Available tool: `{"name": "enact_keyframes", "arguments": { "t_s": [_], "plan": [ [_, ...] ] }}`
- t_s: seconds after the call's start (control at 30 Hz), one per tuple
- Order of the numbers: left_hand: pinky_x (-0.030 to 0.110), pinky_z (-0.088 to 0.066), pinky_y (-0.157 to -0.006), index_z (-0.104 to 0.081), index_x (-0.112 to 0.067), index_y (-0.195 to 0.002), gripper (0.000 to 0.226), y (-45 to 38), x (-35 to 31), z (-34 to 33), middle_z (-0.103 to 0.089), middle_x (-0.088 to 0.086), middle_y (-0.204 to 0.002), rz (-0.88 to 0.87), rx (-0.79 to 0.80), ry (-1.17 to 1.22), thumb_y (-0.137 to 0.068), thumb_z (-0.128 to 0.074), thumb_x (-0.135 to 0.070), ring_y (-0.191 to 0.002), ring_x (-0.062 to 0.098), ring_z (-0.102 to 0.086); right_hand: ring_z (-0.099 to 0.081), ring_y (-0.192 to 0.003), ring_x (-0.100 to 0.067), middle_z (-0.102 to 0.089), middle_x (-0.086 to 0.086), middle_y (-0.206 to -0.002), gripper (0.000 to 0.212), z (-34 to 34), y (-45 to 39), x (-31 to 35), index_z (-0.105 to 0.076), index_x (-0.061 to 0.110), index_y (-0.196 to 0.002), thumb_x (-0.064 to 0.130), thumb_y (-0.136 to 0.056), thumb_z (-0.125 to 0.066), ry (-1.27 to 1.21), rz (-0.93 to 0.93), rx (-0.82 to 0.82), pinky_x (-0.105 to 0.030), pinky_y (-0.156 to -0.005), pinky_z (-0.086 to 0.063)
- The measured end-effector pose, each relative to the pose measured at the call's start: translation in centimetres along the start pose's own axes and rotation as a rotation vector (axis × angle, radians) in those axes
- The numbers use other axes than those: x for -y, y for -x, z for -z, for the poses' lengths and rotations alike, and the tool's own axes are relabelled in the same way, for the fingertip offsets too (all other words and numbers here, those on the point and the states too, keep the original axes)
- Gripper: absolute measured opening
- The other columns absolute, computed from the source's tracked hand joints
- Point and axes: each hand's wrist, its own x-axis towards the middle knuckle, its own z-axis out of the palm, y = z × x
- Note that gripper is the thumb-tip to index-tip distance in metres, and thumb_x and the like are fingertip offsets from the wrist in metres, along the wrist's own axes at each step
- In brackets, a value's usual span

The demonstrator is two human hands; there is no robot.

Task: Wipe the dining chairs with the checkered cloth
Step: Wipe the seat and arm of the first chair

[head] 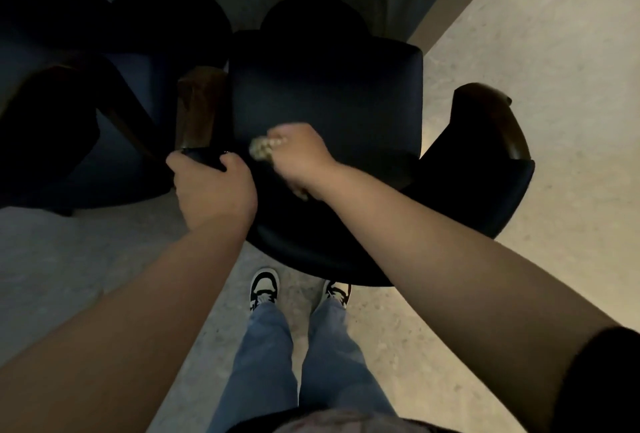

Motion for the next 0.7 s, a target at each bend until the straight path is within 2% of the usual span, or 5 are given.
{"name": "enact_keyframes", "arguments": {
  "t_s": [0.13,0.37,0.47,0.53,0.7],
  "plan": [
    [0.034,-0.038,-0.082,-0.039,-0.007,-0.125,0.043,-0.1,0.2,-0.2,-0.055,0.018,-0.121,-0.017,-0.011,-0.027,-0.091,-0.051,-0.030,-0.108,0.035,-0.055,-0.057,-0.109,-0.031,-0.059,-0.019,-0.124,0.032,-3.3,-4.1,-0.2,-0.058,-0.003,-0.123,0.006,-0.095,-0.045,0.092,-0.018,0.150,-0.029,-0.076,-0.044],
    [0.037,-0.043,-0.087,-0.039,-0.009,-0.128,0.044,0.1,0.0,-0.1,-0.054,0.016,-0.123,-0.005,-0.007,-0.011,-0.091,-0.051,-0.030,-0.109,0.034,-0.055,-0.062,-0.104,-0.031,-0.064,-0.018,-0.113,0.028,0.1,-1.9,-8.5,-0.065,-0.001,-0.112,0.008,-0.091,-0.048,0.645,-0.083,0.420,-0.028,-0.076,-0.047],
    [0.033,-0.038,-0.084,-0.039,-0.010,-0.127,0.044,0.2,0.0,0.1,-0.055,0.015,-0.123,0.003,-0.007,0.014,-0.091,-0.052,-0.031,-0.111,0.034,-0.054,-0.065,-0.081,-0.027,-0.063,-0.013,-0.090,0.021,2.5,-1.7,-10.1,-0.066,-0.002,-0.100,0.004,-0.090,-0.049,0.833,-0.183,0.558,-0.019,-0.048,-0.045],
    [0.035,-0.040,-0.087,-0.039,-0.011,-0.128,0.044,0.1,-0.1,0.0,-0.055,0.015,-0.124,0.003,-0.006,0.015,-0.090,-0.052,-0.031,-0.112,0.034,-0.054,-0.061,-0.063,-0.023,-0.062,-0.012,-0.078,0.021,2.7,-3.9,-8.6,-0.068,-0.001,-0.094,0.011,-0.091,-0.052,0.735,-0.195,0.451,-0.021,-0.043,-0.043],
    [0.040,-0.044,-0.093,-0.040,-0.012,-0.127,0.045,0.0,0.0,-0.1,-0.056,0.015,-0.123,0.009,-0.022,-0.002,-0.089,-0.053,-0.032,-0.111,0.036,-0.055,-0.063,-0.105,-0.029,-0.065,-0.016,-0.118,0.032,-4.0,-8.3,-3.3,-0.064,0.003,-0.119,0.006,-0.087,-0.062,-0.020,-0.082,0.136,-0.031,-0.084,-0.050]
  ]
}}
